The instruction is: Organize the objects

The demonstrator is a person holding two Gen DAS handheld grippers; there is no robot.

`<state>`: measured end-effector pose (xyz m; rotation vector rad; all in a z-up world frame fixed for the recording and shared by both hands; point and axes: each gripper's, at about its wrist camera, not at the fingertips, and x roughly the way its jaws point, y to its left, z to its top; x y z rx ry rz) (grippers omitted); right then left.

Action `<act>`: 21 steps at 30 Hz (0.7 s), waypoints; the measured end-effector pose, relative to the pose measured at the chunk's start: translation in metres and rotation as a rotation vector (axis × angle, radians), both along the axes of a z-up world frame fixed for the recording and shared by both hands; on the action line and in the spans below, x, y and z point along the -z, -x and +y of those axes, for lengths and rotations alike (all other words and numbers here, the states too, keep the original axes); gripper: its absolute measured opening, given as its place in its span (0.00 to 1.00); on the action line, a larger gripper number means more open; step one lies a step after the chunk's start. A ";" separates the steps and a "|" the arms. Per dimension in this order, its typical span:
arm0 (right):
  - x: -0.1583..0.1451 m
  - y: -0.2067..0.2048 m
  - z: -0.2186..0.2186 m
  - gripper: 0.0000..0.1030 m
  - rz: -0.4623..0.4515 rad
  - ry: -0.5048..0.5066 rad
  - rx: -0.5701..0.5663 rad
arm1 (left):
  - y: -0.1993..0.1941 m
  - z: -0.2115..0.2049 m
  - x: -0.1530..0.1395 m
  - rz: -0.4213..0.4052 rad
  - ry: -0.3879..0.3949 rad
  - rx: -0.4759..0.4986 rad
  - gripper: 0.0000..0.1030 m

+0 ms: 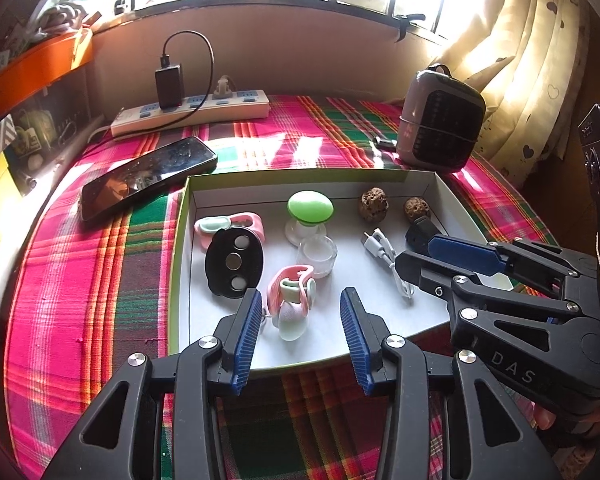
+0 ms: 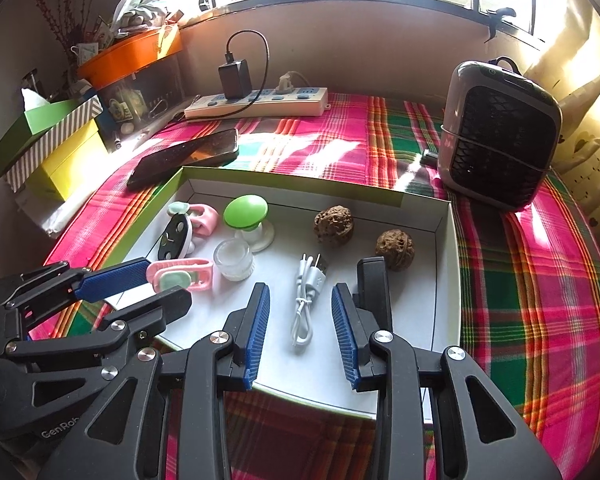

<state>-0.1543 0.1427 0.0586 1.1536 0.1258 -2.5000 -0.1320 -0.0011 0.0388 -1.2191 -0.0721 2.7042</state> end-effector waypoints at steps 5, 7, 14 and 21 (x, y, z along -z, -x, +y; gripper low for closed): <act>-0.005 -0.011 0.005 0.40 0.010 0.019 0.020 | -0.012 0.003 -0.004 0.027 0.039 -0.018 0.38; -0.008 -0.016 0.006 0.41 0.022 0.025 0.023 | -0.018 0.002 -0.007 0.029 0.023 -0.016 0.38; -0.012 -0.035 0.009 0.41 0.039 0.024 0.031 | -0.036 0.005 -0.013 0.057 0.036 -0.039 0.38; -0.011 -0.052 0.014 0.42 0.038 0.020 0.041 | -0.053 0.007 -0.012 0.054 0.052 -0.060 0.38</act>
